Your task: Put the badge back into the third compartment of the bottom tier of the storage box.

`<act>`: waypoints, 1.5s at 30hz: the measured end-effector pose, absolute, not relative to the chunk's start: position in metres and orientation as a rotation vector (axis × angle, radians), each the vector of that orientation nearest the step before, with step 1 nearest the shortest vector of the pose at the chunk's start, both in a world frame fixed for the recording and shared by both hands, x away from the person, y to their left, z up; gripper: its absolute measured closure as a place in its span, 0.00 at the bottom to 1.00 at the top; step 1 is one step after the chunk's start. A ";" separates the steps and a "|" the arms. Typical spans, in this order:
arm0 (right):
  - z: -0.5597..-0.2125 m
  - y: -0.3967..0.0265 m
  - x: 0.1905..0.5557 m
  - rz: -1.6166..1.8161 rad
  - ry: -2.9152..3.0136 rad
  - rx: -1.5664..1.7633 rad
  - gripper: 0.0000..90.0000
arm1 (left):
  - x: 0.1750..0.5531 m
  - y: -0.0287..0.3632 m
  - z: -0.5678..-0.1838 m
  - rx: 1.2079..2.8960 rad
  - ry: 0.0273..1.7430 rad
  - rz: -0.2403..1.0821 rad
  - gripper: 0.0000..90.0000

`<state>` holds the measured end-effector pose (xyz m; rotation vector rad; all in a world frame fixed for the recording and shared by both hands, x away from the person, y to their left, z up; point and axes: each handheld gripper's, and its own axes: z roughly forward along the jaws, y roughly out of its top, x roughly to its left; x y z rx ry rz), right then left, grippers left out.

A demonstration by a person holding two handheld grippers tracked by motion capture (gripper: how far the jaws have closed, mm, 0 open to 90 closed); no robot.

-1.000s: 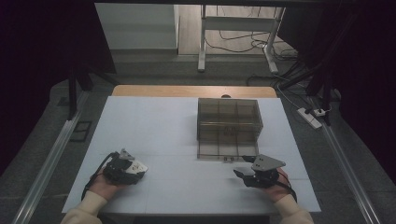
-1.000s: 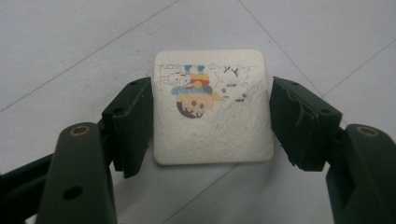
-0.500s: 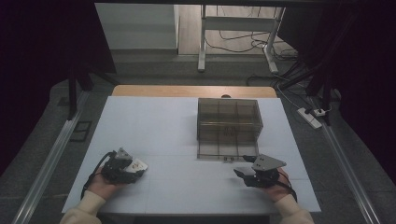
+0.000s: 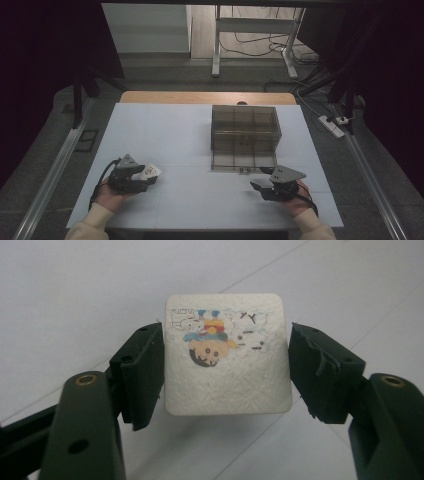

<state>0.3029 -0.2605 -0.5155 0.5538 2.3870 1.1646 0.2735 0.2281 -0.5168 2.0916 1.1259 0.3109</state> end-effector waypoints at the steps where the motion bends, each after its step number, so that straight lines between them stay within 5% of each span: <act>1: -0.516 -0.260 0.303 1.165 2.386 0.554 0.40 | 0.274 0.228 -0.516 2.087 1.120 0.309 0.37; 45: -0.517 -0.259 0.307 1.156 2.398 0.545 0.40 | 0.303 0.186 -0.502 2.044 0.936 0.314 0.37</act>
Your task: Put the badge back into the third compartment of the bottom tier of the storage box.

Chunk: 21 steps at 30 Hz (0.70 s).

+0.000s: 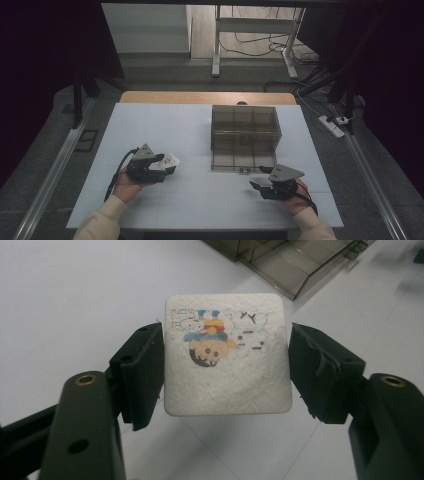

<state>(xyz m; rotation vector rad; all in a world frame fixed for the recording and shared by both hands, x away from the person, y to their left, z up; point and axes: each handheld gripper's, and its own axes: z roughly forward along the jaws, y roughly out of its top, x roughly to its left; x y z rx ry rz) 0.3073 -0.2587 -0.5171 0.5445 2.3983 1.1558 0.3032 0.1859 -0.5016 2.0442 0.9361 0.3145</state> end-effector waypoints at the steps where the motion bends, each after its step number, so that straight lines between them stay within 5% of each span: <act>1: -0.517 -0.259 0.307 1.161 2.397 0.546 0.40 | 0.304 0.185 -0.501 2.044 0.931 0.314 0.37; 21: -0.516 -0.259 0.306 1.182 2.397 0.540 0.40 | 0.323 0.147 -0.492 2.052 0.839 0.263 0.37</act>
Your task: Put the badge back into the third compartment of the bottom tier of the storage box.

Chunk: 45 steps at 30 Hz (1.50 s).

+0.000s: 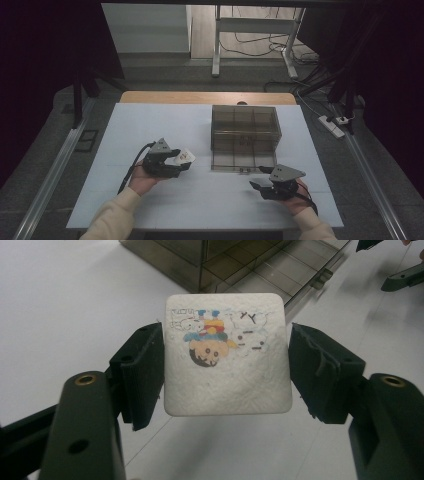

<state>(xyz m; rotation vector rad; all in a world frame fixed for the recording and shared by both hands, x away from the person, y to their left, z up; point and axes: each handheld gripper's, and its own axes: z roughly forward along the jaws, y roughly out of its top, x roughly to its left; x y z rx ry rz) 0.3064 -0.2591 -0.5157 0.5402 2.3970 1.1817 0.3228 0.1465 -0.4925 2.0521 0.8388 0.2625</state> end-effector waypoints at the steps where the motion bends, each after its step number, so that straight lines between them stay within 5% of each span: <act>1: -0.516 -0.259 0.306 1.181 2.398 0.539 0.40 | 0.324 0.145 -0.492 2.056 0.833 0.262 0.37; 45: -0.516 -0.255 0.305 1.169 2.411 0.519 0.40 | 0.348 0.083 -0.481 2.099 0.685 0.232 0.37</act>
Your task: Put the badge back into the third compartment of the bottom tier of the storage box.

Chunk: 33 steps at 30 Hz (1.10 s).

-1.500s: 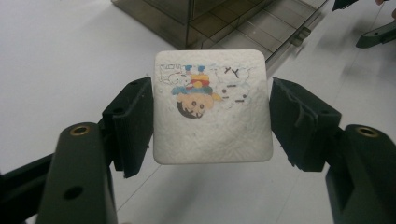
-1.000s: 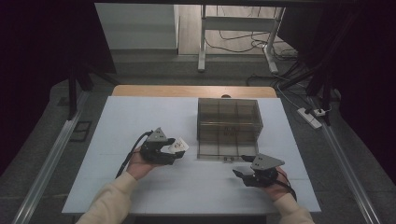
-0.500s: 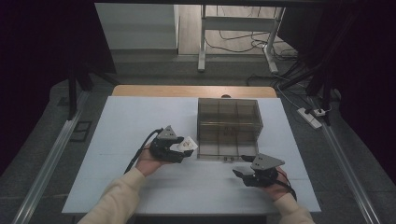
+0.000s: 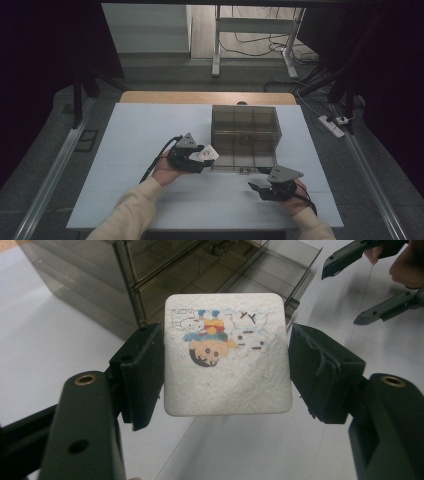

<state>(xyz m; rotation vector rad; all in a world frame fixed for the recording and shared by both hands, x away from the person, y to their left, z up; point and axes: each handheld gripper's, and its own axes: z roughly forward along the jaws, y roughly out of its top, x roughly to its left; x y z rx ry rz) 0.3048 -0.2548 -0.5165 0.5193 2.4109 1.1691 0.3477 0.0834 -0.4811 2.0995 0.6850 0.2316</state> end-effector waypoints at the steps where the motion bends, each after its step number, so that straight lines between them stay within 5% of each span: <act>1: -0.517 -0.255 0.305 1.166 2.412 0.520 0.40 | 0.349 0.082 -0.481 2.099 0.681 0.231 0.37; 33: -0.518 -0.252 0.305 1.183 2.429 0.512 0.40 | 0.377 0.015 -0.476 2.118 0.575 0.170 0.37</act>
